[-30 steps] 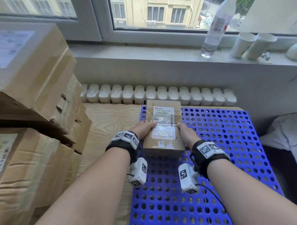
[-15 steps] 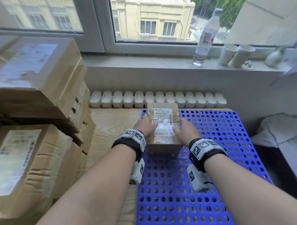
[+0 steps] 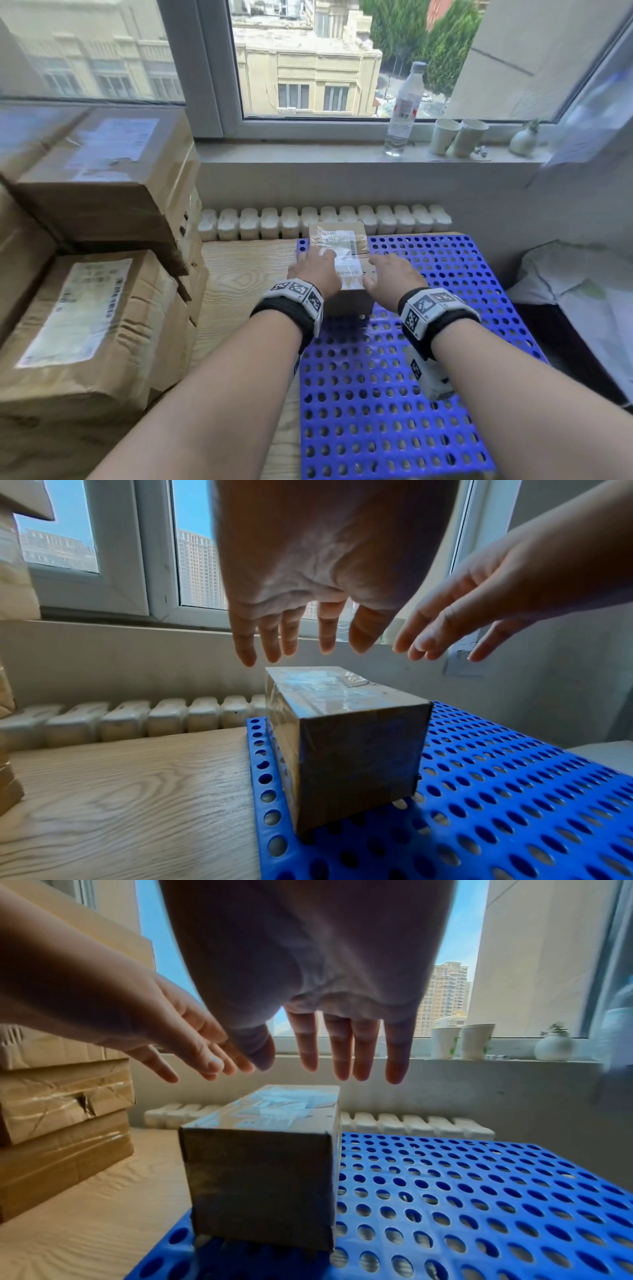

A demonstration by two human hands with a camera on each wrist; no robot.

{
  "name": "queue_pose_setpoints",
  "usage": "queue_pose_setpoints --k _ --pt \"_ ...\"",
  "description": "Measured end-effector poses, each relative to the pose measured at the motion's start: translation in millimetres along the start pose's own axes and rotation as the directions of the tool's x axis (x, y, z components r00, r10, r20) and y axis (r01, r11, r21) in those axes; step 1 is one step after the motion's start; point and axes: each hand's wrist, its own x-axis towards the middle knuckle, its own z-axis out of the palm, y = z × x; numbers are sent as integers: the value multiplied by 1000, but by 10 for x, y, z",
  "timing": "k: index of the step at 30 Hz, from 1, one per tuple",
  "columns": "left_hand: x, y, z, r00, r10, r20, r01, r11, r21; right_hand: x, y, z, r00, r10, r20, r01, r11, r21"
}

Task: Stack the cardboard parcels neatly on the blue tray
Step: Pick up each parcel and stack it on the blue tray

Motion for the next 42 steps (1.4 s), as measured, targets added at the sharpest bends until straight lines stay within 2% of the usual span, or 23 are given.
queue_pose_setpoints --k 6,12,21,30,35,42 --pt "-428 84 -25 1000 13 -23 -13 1000 7 -449 -10 -65 999 5 -51 -4 1000 27" --pt "-1065 99 -5 998 21 -60 -20 1000 23 -1039 -44 4 999 20 -47 -19 1000 25" --pt "-2064 -71 -69 989 52 -137 -47 998 40 -1882 -334 121 996 -57 -65 57 998 4" --pt "-2823 -577 -579 974 -29 -225 41 998 51 -2286 -1135 25 970 -205 -127 201 978 -49" --pt "-3119 -961 -915 950 -71 -305 90 995 49 -2356 -1671 -58 940 -289 -178 282 957 -66" --pt "-3377 -1442 -1471 910 -41 -412 77 994 73 -2415 -2512 -232 893 -363 -266 345 932 -113"
